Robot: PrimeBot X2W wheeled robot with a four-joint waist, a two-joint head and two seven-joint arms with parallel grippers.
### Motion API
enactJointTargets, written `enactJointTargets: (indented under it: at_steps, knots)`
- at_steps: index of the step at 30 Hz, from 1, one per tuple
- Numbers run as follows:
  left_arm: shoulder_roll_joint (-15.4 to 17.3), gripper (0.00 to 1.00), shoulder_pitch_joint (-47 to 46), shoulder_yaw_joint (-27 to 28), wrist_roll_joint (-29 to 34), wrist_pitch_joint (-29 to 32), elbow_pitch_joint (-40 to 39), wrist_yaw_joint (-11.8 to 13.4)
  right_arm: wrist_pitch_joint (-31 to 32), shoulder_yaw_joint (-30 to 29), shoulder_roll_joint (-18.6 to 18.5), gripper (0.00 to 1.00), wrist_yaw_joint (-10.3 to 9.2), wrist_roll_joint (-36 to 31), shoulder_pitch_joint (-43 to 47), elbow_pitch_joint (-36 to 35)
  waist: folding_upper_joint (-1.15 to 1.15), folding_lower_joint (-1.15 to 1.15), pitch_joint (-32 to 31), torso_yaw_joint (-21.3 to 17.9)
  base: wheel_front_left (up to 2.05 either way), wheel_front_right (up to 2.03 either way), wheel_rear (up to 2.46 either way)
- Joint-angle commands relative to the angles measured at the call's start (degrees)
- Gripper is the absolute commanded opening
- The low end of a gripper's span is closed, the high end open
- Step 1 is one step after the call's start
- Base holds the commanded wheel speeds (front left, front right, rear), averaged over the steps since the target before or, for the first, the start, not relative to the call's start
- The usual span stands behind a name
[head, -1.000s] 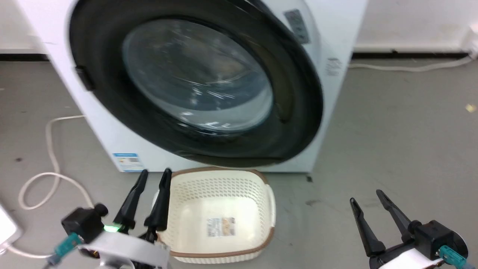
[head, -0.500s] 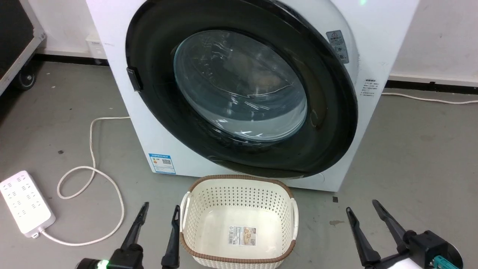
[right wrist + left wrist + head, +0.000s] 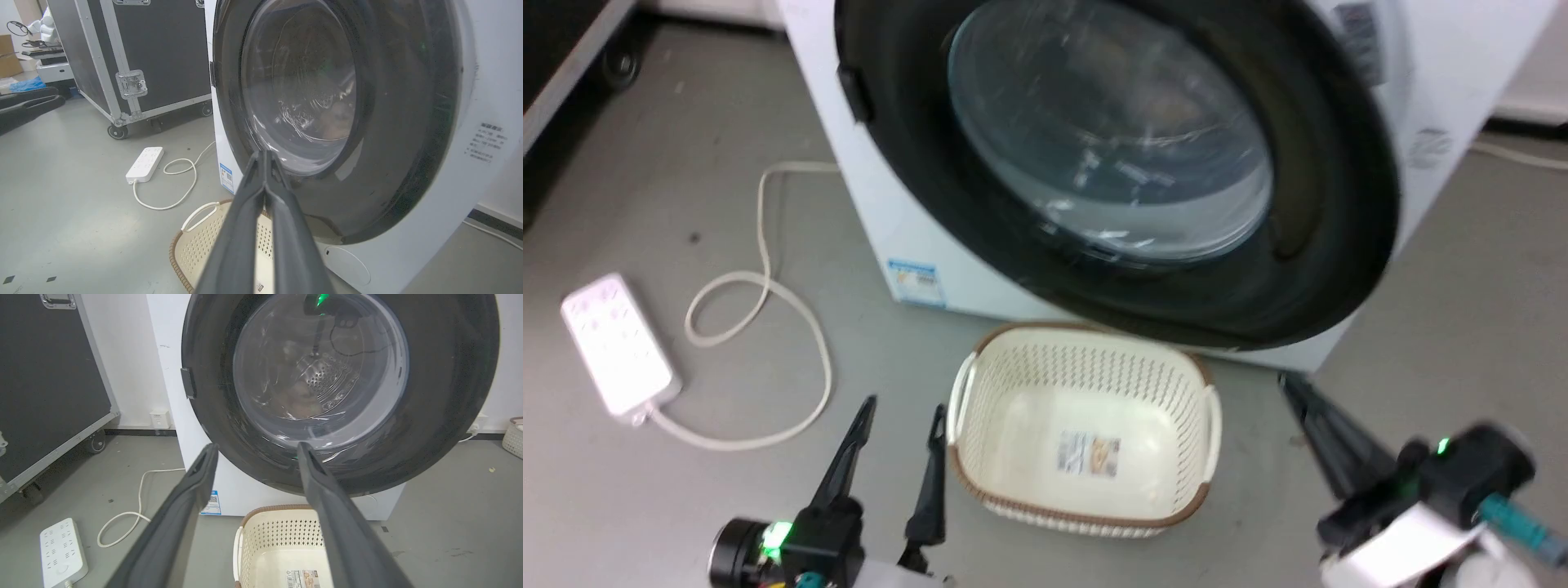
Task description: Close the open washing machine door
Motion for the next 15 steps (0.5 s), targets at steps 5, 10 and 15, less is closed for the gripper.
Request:
enactJointTargets:
  at_steps: [5,10,15]
  knots:
    - [-0.77,1.0,-3.35,-1.74,0.84,-0.25,-0.42,0.52,1.18,2.5,-8.1,0.0,0.05,3.6,-8.14,0.82,0.0,-0.01,6.89,5.0,0.0,0.0,0.0]
    - [-1.31,1.0,-5.47,-3.82,0.89,-0.25,-0.83,1.85,3.14,1.74,-15.39,0.0,0.05,9.42,-14.97,4.16,0.0,-0.01,10.29,7.3,0.0,0.0,0.0]
    - [-1.59,1.0,-7.29,-5.83,0.58,-0.25,-1.11,3.58,4.05,2.6,-22.68,0.0,0.05,16.99,-23.03,9.8,0.0,-0.01,13.51,9.11,0.0,0.0,0.0]
